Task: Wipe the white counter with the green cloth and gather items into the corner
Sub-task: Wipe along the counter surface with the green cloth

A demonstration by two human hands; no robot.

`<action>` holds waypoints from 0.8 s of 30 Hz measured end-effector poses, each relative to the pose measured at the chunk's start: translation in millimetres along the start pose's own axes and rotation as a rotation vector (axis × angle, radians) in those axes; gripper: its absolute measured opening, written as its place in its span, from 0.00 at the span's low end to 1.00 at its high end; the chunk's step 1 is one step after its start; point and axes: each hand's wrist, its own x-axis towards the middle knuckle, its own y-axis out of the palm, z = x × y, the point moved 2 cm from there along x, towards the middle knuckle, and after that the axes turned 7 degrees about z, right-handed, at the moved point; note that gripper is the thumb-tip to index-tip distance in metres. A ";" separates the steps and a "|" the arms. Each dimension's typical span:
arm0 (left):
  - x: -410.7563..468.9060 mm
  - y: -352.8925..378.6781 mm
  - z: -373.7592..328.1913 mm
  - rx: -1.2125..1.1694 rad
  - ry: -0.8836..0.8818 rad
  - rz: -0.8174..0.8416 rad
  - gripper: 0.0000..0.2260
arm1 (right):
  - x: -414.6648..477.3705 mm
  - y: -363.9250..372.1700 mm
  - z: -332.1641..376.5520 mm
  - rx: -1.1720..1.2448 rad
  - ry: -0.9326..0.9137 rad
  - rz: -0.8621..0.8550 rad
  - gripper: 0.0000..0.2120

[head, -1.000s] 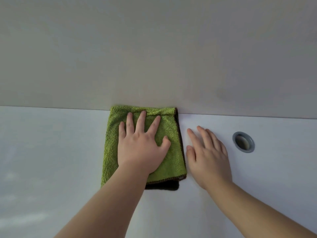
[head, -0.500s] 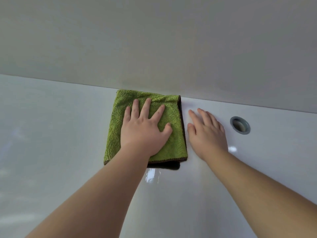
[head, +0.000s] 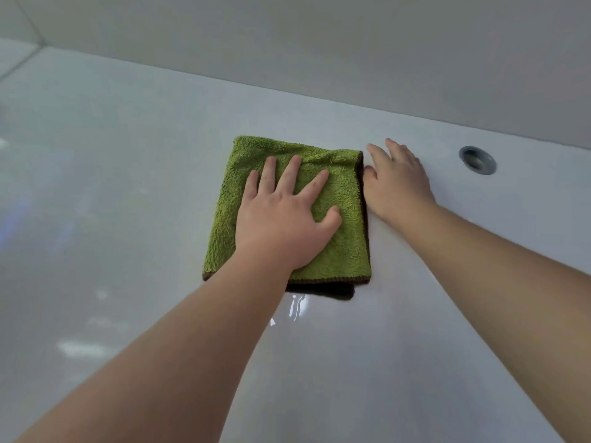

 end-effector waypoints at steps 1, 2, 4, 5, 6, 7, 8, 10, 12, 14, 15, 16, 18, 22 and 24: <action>-6.7 0.0 1.4 -0.002 -0.002 -0.004 0.32 | -7.2 0.4 2.0 0.017 0.001 0.002 0.23; -13.6 0.0 2.9 -0.004 -0.004 -0.008 0.31 | -15.5 1.0 3.9 0.028 0.000 0.005 0.23; -26.1 -0.7 4.6 -0.003 -0.010 -0.013 0.31 | -34.6 4.0 7.7 0.050 -0.011 0.006 0.23; -30.5 -0.7 5.7 -0.003 -0.011 -0.011 0.31 | -44.6 6.8 10.0 0.061 -0.020 0.008 0.23; -33.9 -0.3 6.6 -0.004 -0.012 -0.007 0.31 | -54.3 10.4 12.1 0.073 -0.027 0.009 0.22; -36.8 0.0 7.7 0.000 -0.012 -0.003 0.31 | -63.3 14.0 13.4 0.083 -0.033 0.008 0.22; -40.0 0.2 8.7 0.004 -0.011 0.000 0.31 | -71.4 17.3 13.9 0.090 -0.037 0.006 0.21; -48.1 0.3 10.6 0.007 -0.006 -0.003 0.31 | -83.2 22.7 12.6 0.076 -0.054 -0.005 0.21; -59.5 0.1 12.4 0.004 0.002 -0.005 0.31 | -88.5 24.4 10.3 0.061 -0.073 -0.035 0.21; -77.0 0.6 15.7 -0.004 0.007 -0.007 0.31 | -91.9 25.3 10.6 0.079 -0.061 -0.057 0.21; -87.0 0.8 17.7 -0.008 0.006 -0.013 0.31 | -92.1 25.7 11.9 0.085 -0.055 -0.068 0.21; -96.4 0.7 19.1 -0.012 0.009 -0.019 0.31 | -92.0 26.0 13.2 0.081 -0.051 -0.080 0.21; -114.8 1.2 20.8 -0.024 0.013 -0.019 0.31 | -92.5 26.6 13.7 0.058 -0.047 -0.090 0.21; -145.1 1.3 21.9 -0.038 0.004 -0.027 0.30 | -94.2 26.6 13.7 0.038 -0.043 -0.099 0.21; -158.0 1.1 21.1 -0.038 0.005 -0.022 0.31 | -96.8 25.6 13.8 0.045 -0.020 -0.083 0.21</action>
